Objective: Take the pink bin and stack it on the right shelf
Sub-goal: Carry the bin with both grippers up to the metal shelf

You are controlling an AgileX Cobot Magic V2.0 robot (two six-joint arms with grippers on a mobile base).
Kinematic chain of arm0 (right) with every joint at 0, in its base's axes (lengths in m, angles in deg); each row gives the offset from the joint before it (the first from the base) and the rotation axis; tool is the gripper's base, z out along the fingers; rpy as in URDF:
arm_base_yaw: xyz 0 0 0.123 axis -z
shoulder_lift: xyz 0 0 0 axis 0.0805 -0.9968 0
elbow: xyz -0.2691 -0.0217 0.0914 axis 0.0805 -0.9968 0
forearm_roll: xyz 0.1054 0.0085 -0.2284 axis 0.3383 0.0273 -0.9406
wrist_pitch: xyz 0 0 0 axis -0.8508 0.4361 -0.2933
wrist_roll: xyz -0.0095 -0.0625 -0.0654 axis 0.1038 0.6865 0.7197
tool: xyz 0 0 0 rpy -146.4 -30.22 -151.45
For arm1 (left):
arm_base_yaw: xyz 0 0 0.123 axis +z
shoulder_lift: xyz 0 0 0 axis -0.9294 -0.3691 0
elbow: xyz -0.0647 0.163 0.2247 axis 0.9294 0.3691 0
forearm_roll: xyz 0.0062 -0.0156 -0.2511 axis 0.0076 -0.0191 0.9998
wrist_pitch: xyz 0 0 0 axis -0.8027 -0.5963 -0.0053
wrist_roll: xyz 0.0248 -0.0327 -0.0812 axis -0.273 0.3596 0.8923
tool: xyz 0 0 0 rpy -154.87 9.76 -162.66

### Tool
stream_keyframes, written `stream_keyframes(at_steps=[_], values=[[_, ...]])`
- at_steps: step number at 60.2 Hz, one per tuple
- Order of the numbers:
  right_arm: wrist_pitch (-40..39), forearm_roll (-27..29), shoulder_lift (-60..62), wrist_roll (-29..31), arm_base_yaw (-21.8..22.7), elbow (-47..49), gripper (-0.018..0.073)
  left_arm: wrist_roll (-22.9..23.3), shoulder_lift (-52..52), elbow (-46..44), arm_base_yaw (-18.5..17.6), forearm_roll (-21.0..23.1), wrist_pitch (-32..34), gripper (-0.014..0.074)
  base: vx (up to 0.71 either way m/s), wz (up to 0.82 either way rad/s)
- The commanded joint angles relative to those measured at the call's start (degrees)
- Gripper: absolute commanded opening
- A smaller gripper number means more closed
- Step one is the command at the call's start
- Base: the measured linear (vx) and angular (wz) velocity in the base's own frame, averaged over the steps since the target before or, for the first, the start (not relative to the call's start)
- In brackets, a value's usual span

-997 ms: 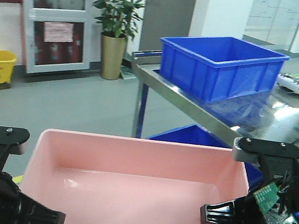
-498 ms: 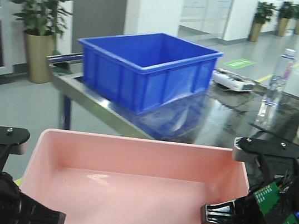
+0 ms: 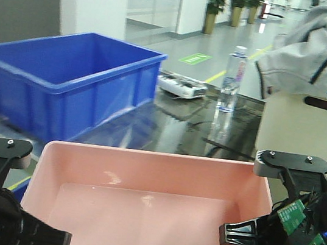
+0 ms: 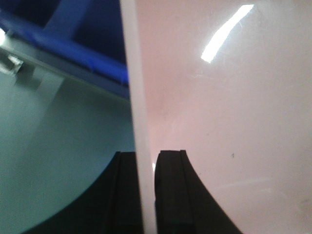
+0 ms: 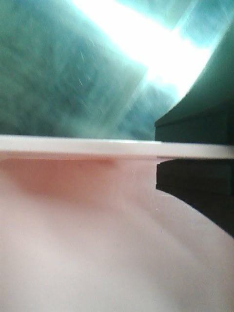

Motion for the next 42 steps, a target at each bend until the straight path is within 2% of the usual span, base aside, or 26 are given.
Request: stream_keyframes(at_steps=[1, 42], values=[[-2.79, -2.55, 1.46, 0.40, 0.13, 1.71, -0.0009, -0.22, 1.99, -1.68, -0.54, -0.90, 4.54, 0.0004, 0.28, -0.46], [-2.79, -2.55, 1.46, 0.40, 0.13, 1.71, -0.0009, -0.22, 1.99, -1.68, -0.54, -0.90, 4.54, 0.0004, 0.21, -0.56]])
